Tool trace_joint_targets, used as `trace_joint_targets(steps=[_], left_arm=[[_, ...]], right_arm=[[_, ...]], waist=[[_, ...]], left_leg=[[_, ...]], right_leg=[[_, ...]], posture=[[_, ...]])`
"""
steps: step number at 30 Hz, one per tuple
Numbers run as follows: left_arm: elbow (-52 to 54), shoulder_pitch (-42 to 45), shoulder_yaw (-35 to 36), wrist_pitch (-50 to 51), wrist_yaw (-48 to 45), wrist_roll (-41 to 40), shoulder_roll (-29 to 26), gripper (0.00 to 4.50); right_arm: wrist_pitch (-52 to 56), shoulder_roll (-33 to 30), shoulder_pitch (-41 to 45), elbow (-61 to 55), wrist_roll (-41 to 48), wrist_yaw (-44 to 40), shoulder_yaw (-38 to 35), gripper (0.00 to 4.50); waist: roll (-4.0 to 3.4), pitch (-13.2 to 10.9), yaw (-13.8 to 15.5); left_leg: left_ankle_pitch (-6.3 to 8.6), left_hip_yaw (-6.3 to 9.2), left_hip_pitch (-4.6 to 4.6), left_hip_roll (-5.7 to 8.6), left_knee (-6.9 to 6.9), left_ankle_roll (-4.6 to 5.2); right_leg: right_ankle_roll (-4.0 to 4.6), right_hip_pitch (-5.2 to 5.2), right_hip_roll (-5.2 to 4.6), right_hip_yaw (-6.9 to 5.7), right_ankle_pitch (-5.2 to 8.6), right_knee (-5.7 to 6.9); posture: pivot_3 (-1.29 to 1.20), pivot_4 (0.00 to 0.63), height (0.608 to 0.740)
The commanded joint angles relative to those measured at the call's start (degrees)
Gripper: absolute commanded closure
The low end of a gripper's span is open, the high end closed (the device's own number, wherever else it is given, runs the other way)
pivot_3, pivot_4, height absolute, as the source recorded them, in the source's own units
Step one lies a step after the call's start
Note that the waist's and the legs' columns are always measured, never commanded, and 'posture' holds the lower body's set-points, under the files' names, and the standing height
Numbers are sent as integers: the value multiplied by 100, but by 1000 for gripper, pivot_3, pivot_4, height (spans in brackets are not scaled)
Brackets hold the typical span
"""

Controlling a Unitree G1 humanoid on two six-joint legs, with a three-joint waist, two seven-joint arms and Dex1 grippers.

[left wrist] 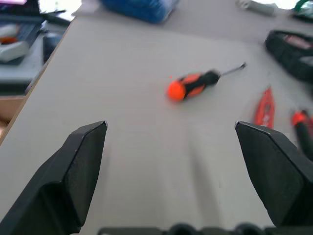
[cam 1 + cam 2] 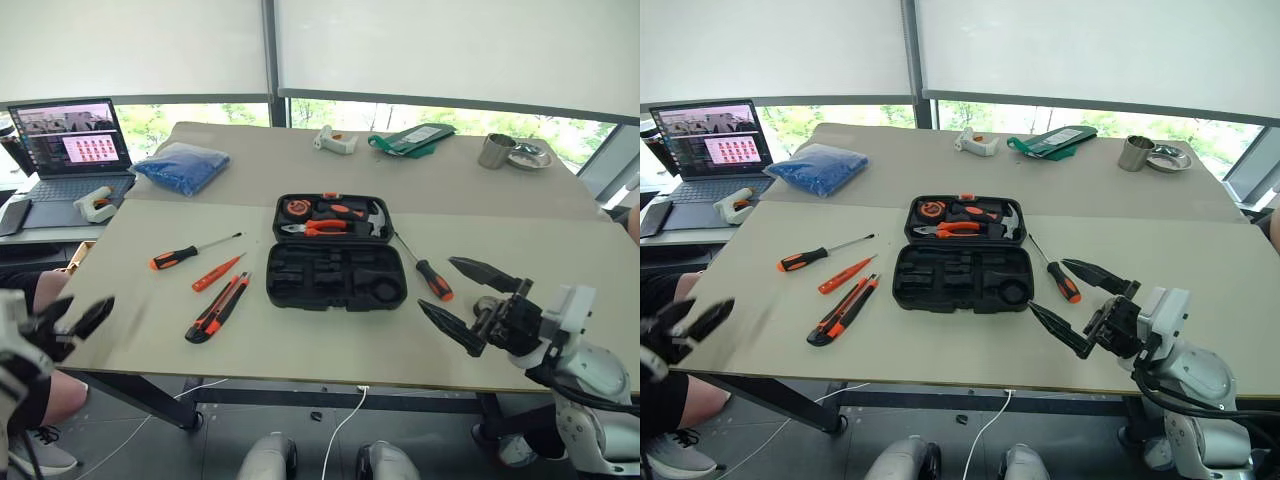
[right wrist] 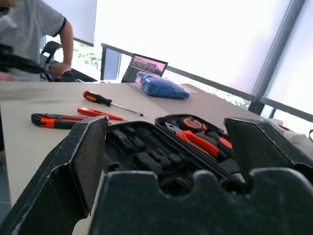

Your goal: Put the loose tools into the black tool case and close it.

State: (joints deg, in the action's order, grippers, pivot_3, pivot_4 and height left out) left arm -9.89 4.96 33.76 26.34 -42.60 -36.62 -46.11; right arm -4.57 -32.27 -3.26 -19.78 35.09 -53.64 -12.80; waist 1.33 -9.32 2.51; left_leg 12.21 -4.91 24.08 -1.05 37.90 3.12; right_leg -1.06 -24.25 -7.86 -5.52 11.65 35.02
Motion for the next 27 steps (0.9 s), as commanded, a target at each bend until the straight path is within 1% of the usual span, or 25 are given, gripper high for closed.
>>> trace_joint_targets(steps=[1,2,4,7,10,12,14,19,21,22,25,27], left_arm=[[-908,1259,-1143,14,-208,809,-356,0],[-1250,1609,-1447,-78,-317,1059,-397,0],[-1962,2270,-1967,-384,-497,1555,-425,0],[-3096,3181,-2440,-856,-599,2082,-339,0],[-4445,4056,-2899,-1559,-662,2690,-193,0],[-5052,4420,-3040,-1900,-633,2958,-138,0],[-5545,4722,-3176,-1980,-613,3202,-99,0],[-6133,4912,-3556,-2061,-754,3792,-113,0],[-6189,4888,-3584,-2141,-709,3885,-69,545],[-6220,4874,-3534,-2114,-717,3861,-36,743],[-6131,4724,-3447,-2131,-987,3775,43,1920],[-6012,4646,-3327,-2079,-1142,3645,79,2630]], right_arm=[[-50,10,-31,-42,-18,-238,165,77],[-77,35,-29,11,-40,-254,181,77],[-147,91,-37,126,-75,-274,196,77],[-304,205,-85,331,-161,-324,209,77],[-496,305,-155,538,-288,-390,233,77],[-546,318,-168,585,-320,-418,225,77],[-581,294,-194,603,-336,-453,192,77],[-606,244,-457,481,-318,-444,49,77],[-563,180,-603,374,-297,-487,55,0],[-552,167,-641,343,-291,-483,59,0],[-559,158,-672,279,-314,-400,29,0],[-538,157,-641,268,-325,-319,-12,0]], waist=[[0,1,-16],[0,1,-25],[1,1,-52],[8,-2,-112],[10,-4,-123],[10,-4,-132],[12,-5,-155],[16,-7,-180],[17,-5,-179],[17,-5,-180],[16,-5,-192],[16,-5,-189]], left_leg=[[-1,-2,2,6,0,0],[-2,-6,9,5,0,0],[-32,-11,14,4,0,45],[-34,-16,18,2,0,43],[-35,-17,20,2,0,40],[-36,-18,20,5,1,40],[-36,-18,19,0,2,41],[-35,-17,20,-6,3,42],[-35,-16,19,-8,4,42],[-35,-16,18,-6,4,43],[-35,-17,12,-10,4,42],[-35,-18,7,-14,10,40]], right_leg=[[-34,6,6,1,-20,6],[-37,10,16,7,-23,6],[-37,8,33,10,-24,7],[-35,1,51,8,-24,9],[-35,1,55,6,-23,11],[-36,2,55,7,-22,8],[-37,1,52,13,-23,9],[-39,-1,51,12,-22,13],[-39,0,51,12,-22,14],[-39,0,47,14,-22,16],[-39,0,44,18,-22,24],[-38,0,44,21,-22,36]], posture=[[0,150,740],[0,150,740],[0,150,740],[0,150,740],[0,150,740],[0,150,740],[0,150,740],[0,150,740],[0,150,740],[0,150,740],[0,150,740],[0,150,740]])
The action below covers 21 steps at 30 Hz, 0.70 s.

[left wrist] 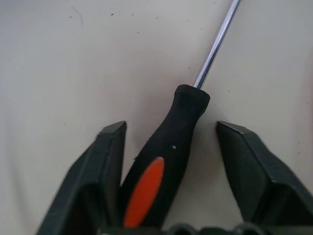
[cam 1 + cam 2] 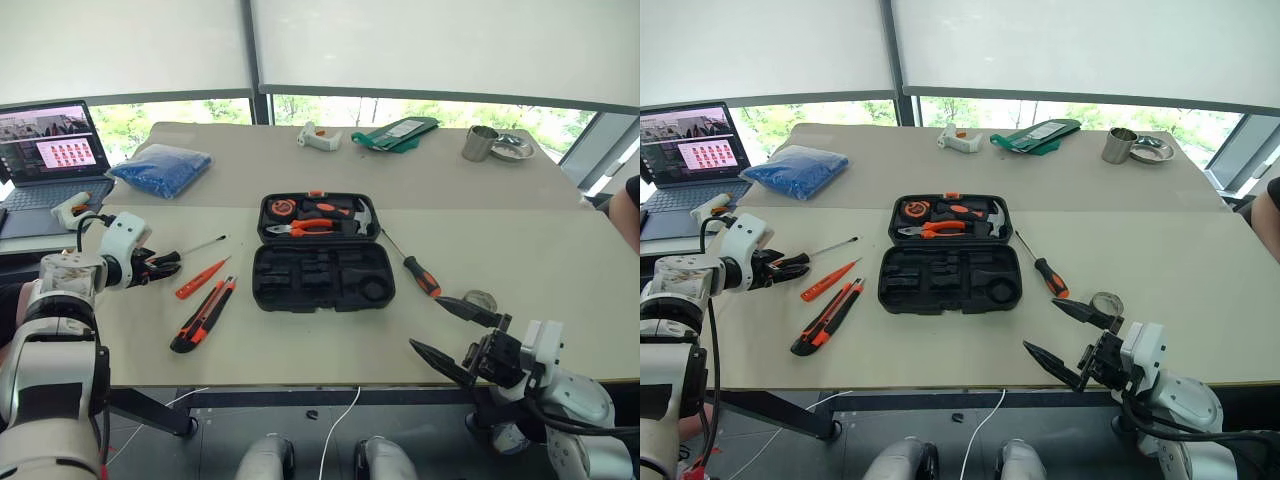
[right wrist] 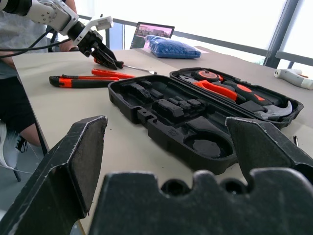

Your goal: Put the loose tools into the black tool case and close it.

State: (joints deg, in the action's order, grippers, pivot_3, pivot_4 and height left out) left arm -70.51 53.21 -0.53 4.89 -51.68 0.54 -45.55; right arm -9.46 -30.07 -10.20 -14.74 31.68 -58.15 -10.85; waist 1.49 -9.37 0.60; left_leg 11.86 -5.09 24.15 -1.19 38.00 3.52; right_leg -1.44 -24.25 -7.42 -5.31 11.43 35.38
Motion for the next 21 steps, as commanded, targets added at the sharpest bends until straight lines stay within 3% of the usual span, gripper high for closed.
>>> trace_joint_targets(steps=[1,3,9,14,18,21], left_arm=[[97,-213,158,74,-266,-109,28,2972],[177,-273,271,-34,-296,-171,22,3623],[1061,-172,747,-878,-1175,-833,317,3615],[2259,25,-171,-1284,-1815,-334,882,3615],[2867,239,-727,-1075,-1571,-17,1582,3615],[2677,391,-1057,-1141,-1221,370,1924,3615]], right_arm=[[-36,-67,69,-236,14,157,-214,0],[-7,-85,99,-240,11,182,-200,0],[216,-274,329,-250,125,390,-435,0],[306,-676,709,196,105,387,-810,0],[498,-943,1111,521,110,287,-836,0],[926,-1033,1380,616,218,455,-798,0]], waist=[[0,0,3],[0,0,6],[5,-4,52],[6,-6,169],[6,-6,177],[7,-6,145]], left_leg=[[0,1,0,-3,5,-1],[0,1,0,-6,10,-1],[1,2,21,-8,31,2],[20,3,60,-9,100,31],[21,3,60,2,104,38],[21,3,60,7,103,44]], right_leg=[[1,-1,0,0,0,4],[2,-1,0,0,1,7],[6,-8,-1,-4,-1,10],[40,-14,-4,-14,-26,25],[21,-3,-5,-4,-34,3],[21,-6,-2,1,-37,6]], posture=[[0,150,740],[0,150,740],[0,150,740],[0,150,740],[0,150,740],[0,150,740]])
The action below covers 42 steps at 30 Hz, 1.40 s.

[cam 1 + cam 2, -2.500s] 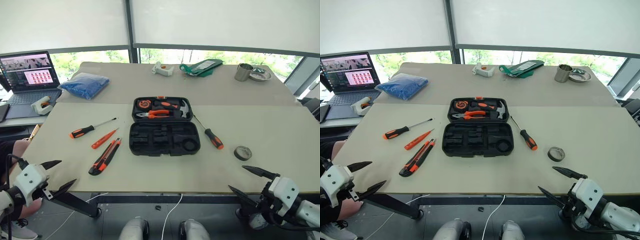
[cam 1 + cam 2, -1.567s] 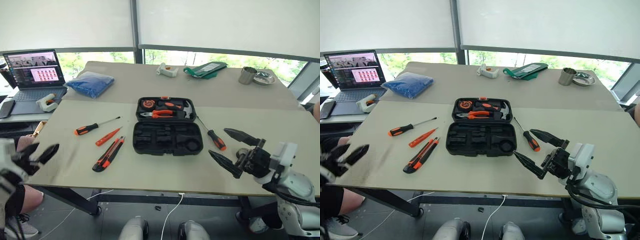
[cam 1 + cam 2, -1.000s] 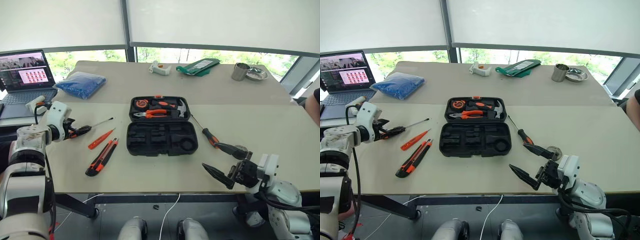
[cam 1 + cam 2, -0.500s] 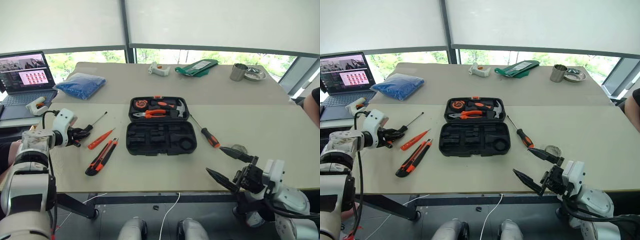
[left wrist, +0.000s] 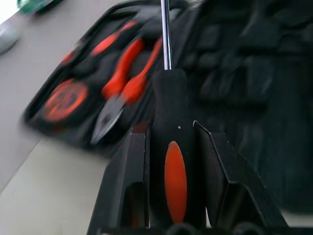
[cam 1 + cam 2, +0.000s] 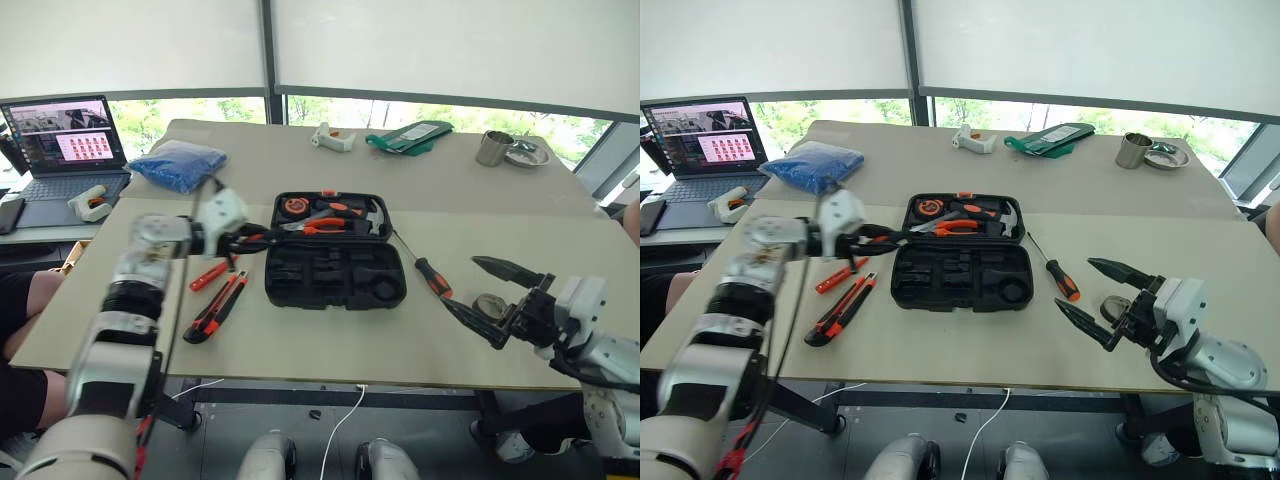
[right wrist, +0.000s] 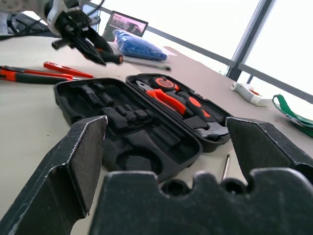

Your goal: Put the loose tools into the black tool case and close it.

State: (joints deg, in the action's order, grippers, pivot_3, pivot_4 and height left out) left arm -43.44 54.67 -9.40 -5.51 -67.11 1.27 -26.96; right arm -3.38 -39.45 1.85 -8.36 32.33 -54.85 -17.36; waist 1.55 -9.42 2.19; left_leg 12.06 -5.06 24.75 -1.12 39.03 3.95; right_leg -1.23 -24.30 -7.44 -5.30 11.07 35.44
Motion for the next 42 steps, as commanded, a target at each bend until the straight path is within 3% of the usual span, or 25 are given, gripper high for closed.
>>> trace_joint_targets(steps=[1,9,17,27,30,31,32,34,38,42], left_arm=[[-219,304,-305,-230,442,470,134,3615],[-1252,829,-840,-875,1200,1270,421,3615],[-1706,868,-947,-1668,1013,1461,152,3615],[-2259,1048,-1113,-2119,1118,1790,195,3615],[-2322,1081,-914,-2139,1080,1564,329,3615],[-2294,1089,-729,-2166,1035,1339,398,2613],[-2260,1092,-541,-2191,1007,1127,453,2467],[-2174,1093,-104,-2097,833,618,549,1700],[-2021,998,443,-1718,408,-8,560,1700],[-1958,813,553,-1338,478,-77,570,1700]], right_arm=[[412,-47,291,-15,187,246,-150,0],[740,112,272,-446,66,516,12,0],[919,72,-33,-784,44,621,-67,0],[1091,17,-142,-982,84,649,-137,0],[1087,49,-153,-993,70,648,-107,0],[1083,56,-159,-995,72,644,-100,0],[1083,62,-166,-999,78,643,-98,0],[1071,70,-205,-1003,95,625,-109,0],[1095,78,-313,-1030,169,598,-159,0],[1078,127,-352,-1011,191,608,-154,0]], waist=[[2,-1,-41],[4,-4,-109],[3,-4,-93],[3,-4,-66],[3,-4,-61],[4,-4,-55],[4,-4,-43],[4,-5,-18],[3,-4,-22],[3,-4,-24]], left_leg=[[0,0,0,0,0,0],[1,2,3,2,-3,1],[3,3,5,1,-1,5],[6,2,6,3,1,10],[6,2,6,3,3,10],[6,2,6,3,4,10],[6,3,6,4,4,10],[7,3,12,3,10,12],[9,3,17,1,16,14],[8,3,15,3,18,14]], right_leg=[[1,-2,2,1,0,2],[-1,-8,2,0,1,14],[-34,-8,-2,0,21,9],[-39,-6,-4,0,24,8],[-39,-6,-4,0,24,9],[-39,-6,-4,0,24,9],[-39,-5,-4,0,24,9],[-39,-8,-5,-1,24,9],[-36,-11,-5,-3,21,12],[-29,-11,-5,-2,17,22]], posture=[[0,150,740],[0,150,740],[0,150,740],[0,150,740],[0,150,740],[0,150,740],[0,150,740],[0,150,740],[0,150,740],[0,150,740]])
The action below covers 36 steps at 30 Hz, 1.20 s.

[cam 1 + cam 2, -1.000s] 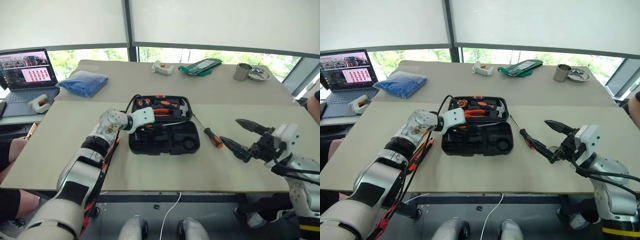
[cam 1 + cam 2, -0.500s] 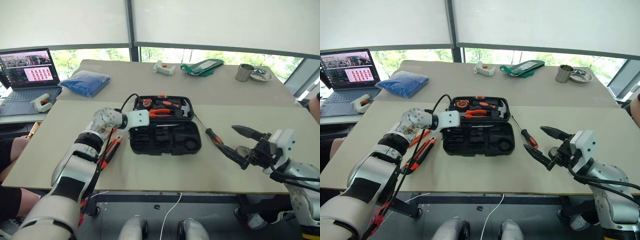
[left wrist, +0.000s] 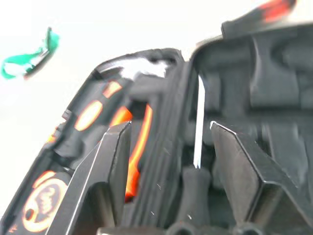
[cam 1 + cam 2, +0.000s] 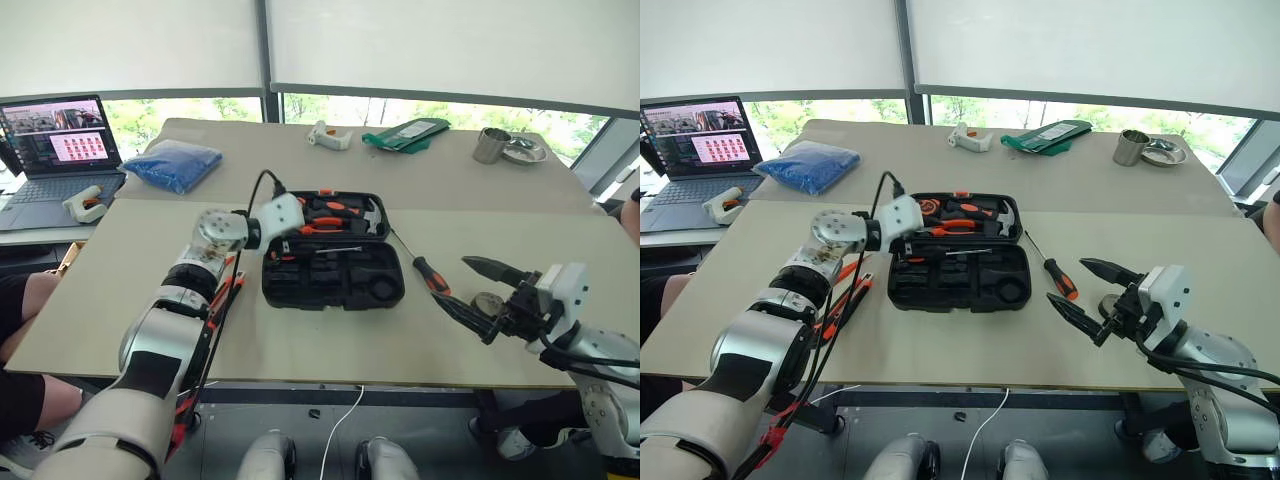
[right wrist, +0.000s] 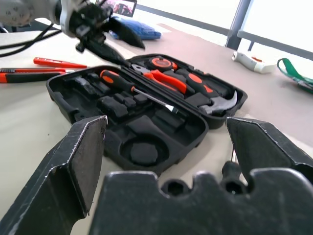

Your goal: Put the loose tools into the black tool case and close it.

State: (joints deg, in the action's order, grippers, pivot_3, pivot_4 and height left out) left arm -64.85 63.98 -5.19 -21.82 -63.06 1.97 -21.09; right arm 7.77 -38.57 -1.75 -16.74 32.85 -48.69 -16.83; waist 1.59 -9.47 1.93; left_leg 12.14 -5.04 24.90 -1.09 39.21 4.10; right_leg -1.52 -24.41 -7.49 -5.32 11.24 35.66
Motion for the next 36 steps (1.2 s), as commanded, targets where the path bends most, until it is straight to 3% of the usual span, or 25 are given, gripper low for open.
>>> trace_joint_targets(steps=[1,2,7,8,23,26,29,32,35,36], left_arm=[[186,-165,130,393,175,-117,26,2212],[195,-201,124,428,290,-77,66,2340],[187,-374,-77,685,775,230,229,4231],[186,-410,-113,704,829,276,249,4405],[-90,-529,-804,1488,1167,930,496,4405],[-16,-590,-676,1214,1201,792,568,4405],[226,-664,-115,775,1056,168,657,4405],[943,-767,473,565,437,-719,648,3758],[1825,-1068,724,636,-210,-1248,362,2586],[2139,-1231,766,759,-375,-1362,208,2376]], right_arm=[[-56,60,26,-146,121,-3,-184,0],[-73,80,43,-124,109,1,-169,0],[-111,166,121,-54,71,-22,-142,0],[-112,175,133,-41,66,-25,-143,0],[87,507,10,-241,59,302,-40,0],[142,527,-16,-297,33,411,-22,0],[153,585,-71,-357,-8,611,-114,0],[-17,629,-299,-333,-136,811,-371,0],[-57,669,-753,-489,-281,1075,-720,0],[-69,684,-951,-560,-307,1104,-838,0]], waist=[[0,0,2],[0,0,5],[0,0,32],[0,0,32],[-11,9,35],[-22,17,43],[-24,17,44],[-23,16,53],[-21,15,43],[-22,15,33]], left_leg=[[0,0,-1,1,2,0],[0,0,-3,1,3,0],[0,2,-1,1,12,1],[0,2,0,1,12,1],[1,4,-22,0,15,1],[1,5,-28,0,15,1],[1,5,-28,0,15,1],[1,5,-16,0,15,1],[3,5,13,1,19,4],[4,4,18,3,20,6]], right_leg=[[-2,1,0,0,1,1],[-2,3,0,0,1,2],[-13,4,0,0,6,4],[-14,4,0,0,6,3],[-14,23,-2,2,7,8],[-15,27,-4,3,7,9],[-14,25,-8,3,7,11],[-13,16,-9,3,6,10],[26,-5,-10,0,-17,8],[25,-10,-10,1,-17,8]], posture=[[0,150,740],[0,150,740],[0,150,740],[0,150,740],[0,150,740],[0,150,740],[0,150,740],[0,150,740],[0,150,740],[0,150,740]])
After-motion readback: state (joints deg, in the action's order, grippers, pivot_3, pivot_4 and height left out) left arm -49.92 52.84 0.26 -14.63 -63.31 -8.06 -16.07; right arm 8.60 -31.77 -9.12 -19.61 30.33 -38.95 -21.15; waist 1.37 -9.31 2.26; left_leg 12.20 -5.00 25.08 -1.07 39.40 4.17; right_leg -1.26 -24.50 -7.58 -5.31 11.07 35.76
